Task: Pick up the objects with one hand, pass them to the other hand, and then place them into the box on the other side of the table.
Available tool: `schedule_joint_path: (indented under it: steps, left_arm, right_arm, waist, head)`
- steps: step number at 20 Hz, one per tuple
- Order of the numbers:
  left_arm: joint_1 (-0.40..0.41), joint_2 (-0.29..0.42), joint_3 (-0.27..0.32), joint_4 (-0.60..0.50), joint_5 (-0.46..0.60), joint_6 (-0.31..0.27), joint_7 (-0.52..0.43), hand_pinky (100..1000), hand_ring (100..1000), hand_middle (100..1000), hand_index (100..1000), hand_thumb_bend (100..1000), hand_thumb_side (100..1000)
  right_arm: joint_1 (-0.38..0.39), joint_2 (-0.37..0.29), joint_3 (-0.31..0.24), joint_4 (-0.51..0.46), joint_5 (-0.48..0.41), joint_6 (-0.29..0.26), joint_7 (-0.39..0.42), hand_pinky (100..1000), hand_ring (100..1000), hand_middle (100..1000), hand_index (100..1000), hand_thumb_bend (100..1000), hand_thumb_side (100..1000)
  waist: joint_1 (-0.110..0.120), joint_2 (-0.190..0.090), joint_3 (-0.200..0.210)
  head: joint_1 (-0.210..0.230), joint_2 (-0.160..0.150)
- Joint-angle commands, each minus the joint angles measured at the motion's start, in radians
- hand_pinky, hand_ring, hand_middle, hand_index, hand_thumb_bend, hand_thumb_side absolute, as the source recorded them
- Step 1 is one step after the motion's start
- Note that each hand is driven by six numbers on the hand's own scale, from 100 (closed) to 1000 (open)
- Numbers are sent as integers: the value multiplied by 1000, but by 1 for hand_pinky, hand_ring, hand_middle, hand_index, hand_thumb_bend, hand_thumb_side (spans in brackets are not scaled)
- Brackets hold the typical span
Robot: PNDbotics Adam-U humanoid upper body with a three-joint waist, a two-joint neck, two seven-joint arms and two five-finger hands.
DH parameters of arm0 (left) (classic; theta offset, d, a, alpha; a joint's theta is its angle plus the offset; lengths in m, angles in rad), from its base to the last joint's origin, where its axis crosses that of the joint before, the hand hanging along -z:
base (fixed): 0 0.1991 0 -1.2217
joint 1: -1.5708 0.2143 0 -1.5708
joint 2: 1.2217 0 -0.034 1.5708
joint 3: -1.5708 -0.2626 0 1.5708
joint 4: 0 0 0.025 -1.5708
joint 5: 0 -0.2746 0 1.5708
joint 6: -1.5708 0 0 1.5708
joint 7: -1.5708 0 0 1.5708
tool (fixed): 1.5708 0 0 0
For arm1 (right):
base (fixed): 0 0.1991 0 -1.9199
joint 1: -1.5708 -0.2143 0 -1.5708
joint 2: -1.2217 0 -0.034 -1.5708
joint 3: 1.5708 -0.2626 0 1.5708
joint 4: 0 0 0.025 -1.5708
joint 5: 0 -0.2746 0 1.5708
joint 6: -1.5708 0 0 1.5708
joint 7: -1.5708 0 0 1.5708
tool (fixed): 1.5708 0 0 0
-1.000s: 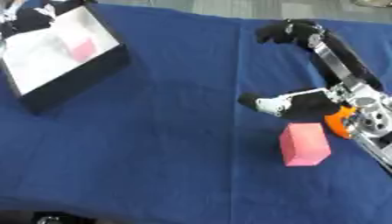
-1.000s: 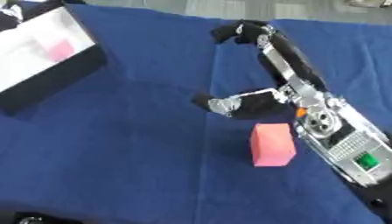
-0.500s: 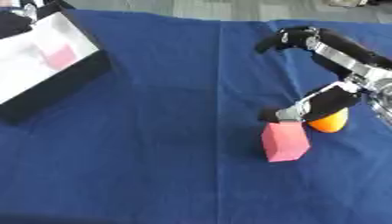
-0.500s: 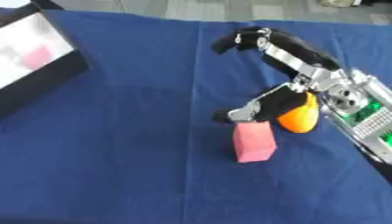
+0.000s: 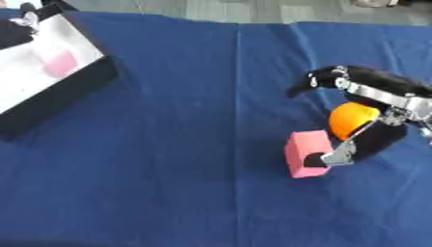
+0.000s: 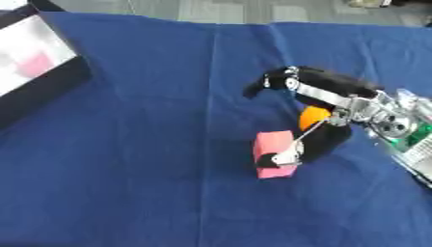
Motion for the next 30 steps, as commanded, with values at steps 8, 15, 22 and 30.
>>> schedule_joint_path:
  steps: [8,15,22,30]
  left_arm:
    - [-4,41,-7,-8,-14,-5,-15,954,811,780,809,100,526]
    - [0,36,-14,-5,-24,-9,-21,951,812,779,805,100,531]
    - [5,36,-17,-2,-40,-14,-23,947,813,779,800,100,509]
    - [13,34,-22,7,-55,-18,-28,945,814,781,800,100,504]
  right_arm:
    - [13,-23,54,-15,111,24,-28,870,872,754,838,579,273]
    - [9,-9,67,-15,186,92,-25,873,867,761,837,569,277]
    - [25,-6,88,-15,266,118,6,874,862,762,835,543,270]
    - [28,-15,73,-15,324,123,67,879,858,767,833,518,259]
  waist:
    - [-13,-23,8]
    - [-12,-18,14]
    - [-10,-15,15]
    - [-9,-14,12]
  head:
    - [-10,6]
    - [-39,6]
    - [-54,6]
    - [-63,6]
